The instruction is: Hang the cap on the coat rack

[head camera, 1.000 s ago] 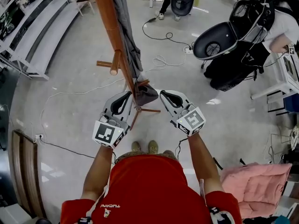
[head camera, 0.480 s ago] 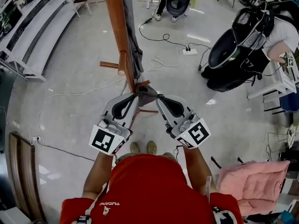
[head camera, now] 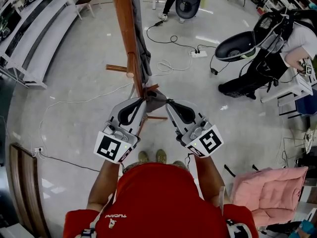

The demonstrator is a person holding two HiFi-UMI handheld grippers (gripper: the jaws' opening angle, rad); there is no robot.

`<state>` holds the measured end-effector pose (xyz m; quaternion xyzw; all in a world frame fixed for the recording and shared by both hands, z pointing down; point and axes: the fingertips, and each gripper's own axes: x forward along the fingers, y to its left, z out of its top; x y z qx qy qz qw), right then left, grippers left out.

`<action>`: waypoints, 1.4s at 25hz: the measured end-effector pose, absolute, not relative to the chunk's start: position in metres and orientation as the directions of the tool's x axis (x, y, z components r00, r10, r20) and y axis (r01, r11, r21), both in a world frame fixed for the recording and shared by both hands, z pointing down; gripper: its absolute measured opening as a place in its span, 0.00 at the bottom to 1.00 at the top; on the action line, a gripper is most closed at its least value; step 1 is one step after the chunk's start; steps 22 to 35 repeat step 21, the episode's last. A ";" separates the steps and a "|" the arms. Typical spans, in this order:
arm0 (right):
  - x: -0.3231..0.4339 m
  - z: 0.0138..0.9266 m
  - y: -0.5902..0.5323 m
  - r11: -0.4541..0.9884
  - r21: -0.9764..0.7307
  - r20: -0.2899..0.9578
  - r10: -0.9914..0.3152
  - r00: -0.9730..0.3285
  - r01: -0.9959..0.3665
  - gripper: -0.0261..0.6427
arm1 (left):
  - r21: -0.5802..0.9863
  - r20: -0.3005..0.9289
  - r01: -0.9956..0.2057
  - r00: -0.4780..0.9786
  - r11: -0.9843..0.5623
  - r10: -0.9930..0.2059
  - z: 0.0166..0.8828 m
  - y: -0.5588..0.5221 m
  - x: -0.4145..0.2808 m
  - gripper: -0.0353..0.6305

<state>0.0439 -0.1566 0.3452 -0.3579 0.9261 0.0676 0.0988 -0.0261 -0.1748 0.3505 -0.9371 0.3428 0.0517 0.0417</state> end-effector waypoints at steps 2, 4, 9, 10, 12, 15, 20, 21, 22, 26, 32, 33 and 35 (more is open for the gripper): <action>0.045 0.345 -0.157 0.731 0.050 -0.233 -0.654 -0.720 -0.681 0.07 | -0.043 -0.131 -0.643 0.762 -0.765 -0.634 0.351 -0.175 -0.028 0.07; 0.045 0.347 -0.157 0.728 0.045 -0.231 -0.658 -0.717 -0.684 0.07 | -0.041 -0.126 -0.642 0.764 -0.766 -0.633 0.353 -0.176 -0.030 0.07; 0.043 0.351 -0.157 0.731 0.044 -0.226 -0.657 -0.719 -0.681 0.07 | -0.037 -0.122 -0.644 0.762 -0.764 -0.636 0.356 -0.176 -0.032 0.07; 0.044 0.352 -0.156 0.731 0.046 -0.225 -0.657 -0.720 -0.681 0.07 | -0.037 -0.124 -0.644 0.761 -0.764 -0.636 0.356 -0.175 -0.032 0.07; 0.043 0.353 -0.155 0.729 0.049 -0.223 -0.658 -0.719 -0.682 0.07 | -0.036 -0.130 -0.648 0.758 -0.761 -0.639 0.356 -0.174 -0.033 0.07; 0.042 0.354 -0.155 0.725 0.048 -0.221 -0.663 -0.715 -0.687 0.07 | -0.033 -0.135 -0.656 0.751 -0.754 -0.647 0.355 -0.173 -0.039 0.07; 0.040 0.359 -0.157 0.721 0.045 -0.206 -0.671 -0.713 -0.691 0.07 | -0.028 -0.135 -0.660 0.747 -0.751 -0.651 0.357 -0.174 -0.045 0.07; 0.040 0.360 -0.158 0.721 0.044 -0.203 -0.672 -0.712 -0.692 0.07 | -0.027 -0.136 -0.660 0.746 -0.751 -0.651 0.357 -0.174 -0.046 0.07; 0.040 0.360 -0.158 0.721 0.044 -0.203 -0.672 -0.712 -0.692 0.07 | -0.027 -0.136 -0.660 0.746 -0.751 -0.651 0.357 -0.174 -0.046 0.07; 0.040 0.360 -0.158 0.721 0.044 -0.203 -0.672 -0.712 -0.692 0.07 | -0.027 -0.136 -0.660 0.746 -0.751 -0.651 0.357 -0.174 -0.046 0.07; 0.040 0.360 -0.158 0.721 0.044 -0.203 -0.672 -0.712 -0.692 0.07 | -0.027 -0.136 -0.660 0.746 -0.751 -0.651 0.357 -0.174 -0.046 0.07; 0.040 0.360 -0.158 0.721 0.044 -0.203 -0.672 -0.712 -0.692 0.07 | -0.027 -0.136 -0.660 0.746 -0.751 -0.651 0.357 -0.174 -0.046 0.07; 0.040 0.360 -0.158 0.721 0.044 -0.203 -0.672 -0.712 -0.692 0.07 | -0.027 -0.136 -0.660 0.746 -0.751 -0.651 0.357 -0.174 -0.046 0.07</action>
